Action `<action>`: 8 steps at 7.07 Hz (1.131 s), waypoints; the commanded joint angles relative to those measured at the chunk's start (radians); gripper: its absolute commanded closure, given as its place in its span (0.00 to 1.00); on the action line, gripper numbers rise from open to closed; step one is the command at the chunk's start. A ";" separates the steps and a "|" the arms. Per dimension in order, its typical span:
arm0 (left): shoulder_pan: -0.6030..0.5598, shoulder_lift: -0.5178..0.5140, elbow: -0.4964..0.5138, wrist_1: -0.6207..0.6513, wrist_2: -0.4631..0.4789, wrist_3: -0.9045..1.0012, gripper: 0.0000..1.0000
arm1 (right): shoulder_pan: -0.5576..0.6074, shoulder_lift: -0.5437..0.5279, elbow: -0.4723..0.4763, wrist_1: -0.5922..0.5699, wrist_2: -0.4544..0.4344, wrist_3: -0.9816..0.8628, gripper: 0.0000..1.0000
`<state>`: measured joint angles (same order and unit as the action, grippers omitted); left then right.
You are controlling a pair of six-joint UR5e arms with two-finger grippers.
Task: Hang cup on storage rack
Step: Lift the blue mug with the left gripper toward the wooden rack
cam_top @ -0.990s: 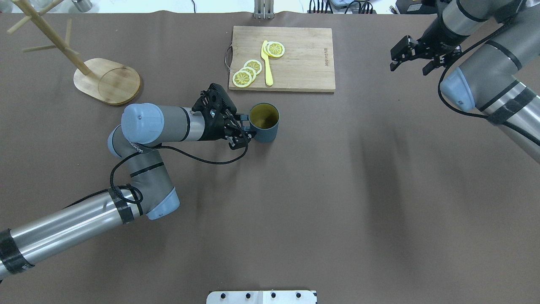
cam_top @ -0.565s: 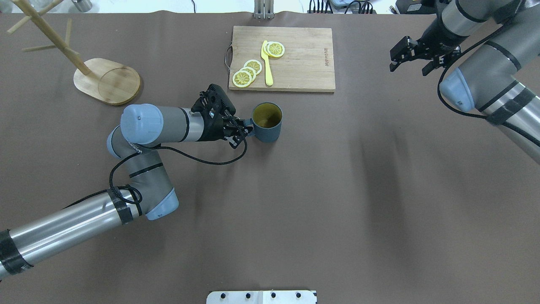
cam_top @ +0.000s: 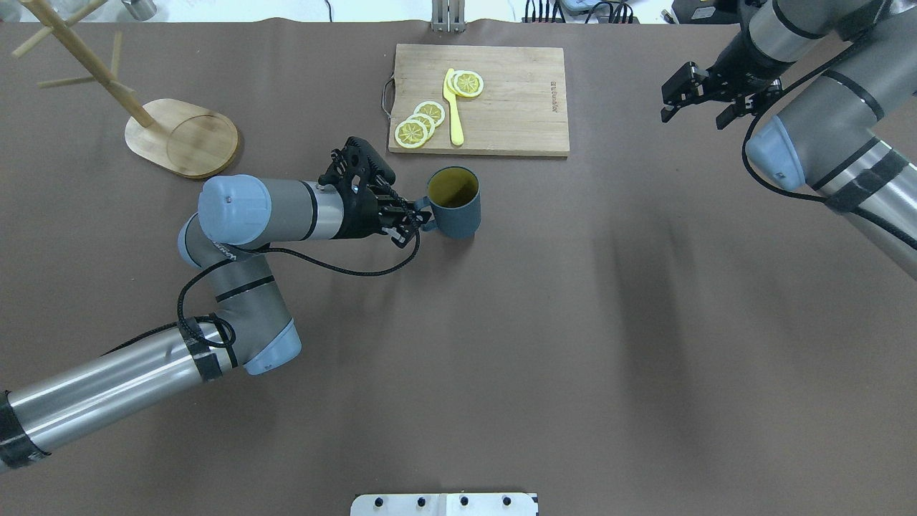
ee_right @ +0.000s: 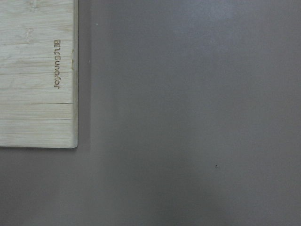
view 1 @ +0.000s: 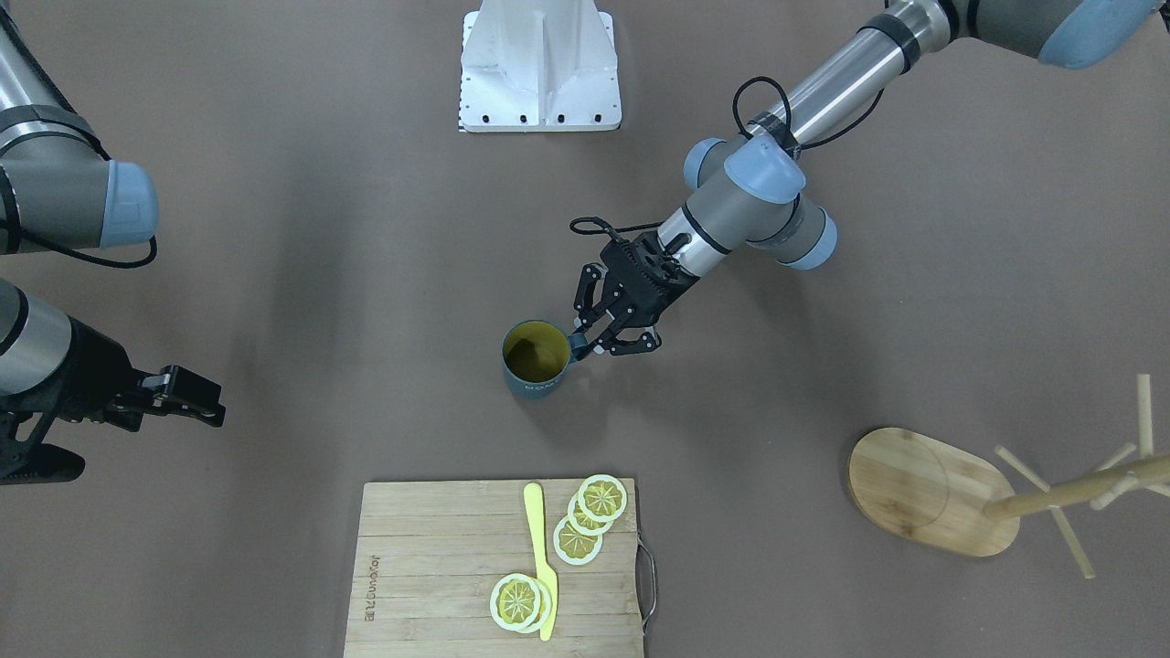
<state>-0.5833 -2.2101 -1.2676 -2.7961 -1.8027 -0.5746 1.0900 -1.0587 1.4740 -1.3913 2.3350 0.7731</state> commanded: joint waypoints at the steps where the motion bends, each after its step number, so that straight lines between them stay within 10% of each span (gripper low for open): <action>1: -0.022 0.016 -0.103 0.001 0.000 -0.077 1.00 | 0.002 -0.001 0.003 0.000 0.001 0.000 0.00; 8: -0.321 0.194 -0.297 -0.003 -0.003 -0.636 1.00 | -0.012 -0.007 0.020 0.003 -0.032 0.012 0.00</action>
<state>-0.8352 -2.0384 -1.5691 -2.8005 -1.8047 -1.1112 1.0865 -1.0658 1.4865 -1.3883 2.3139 0.7797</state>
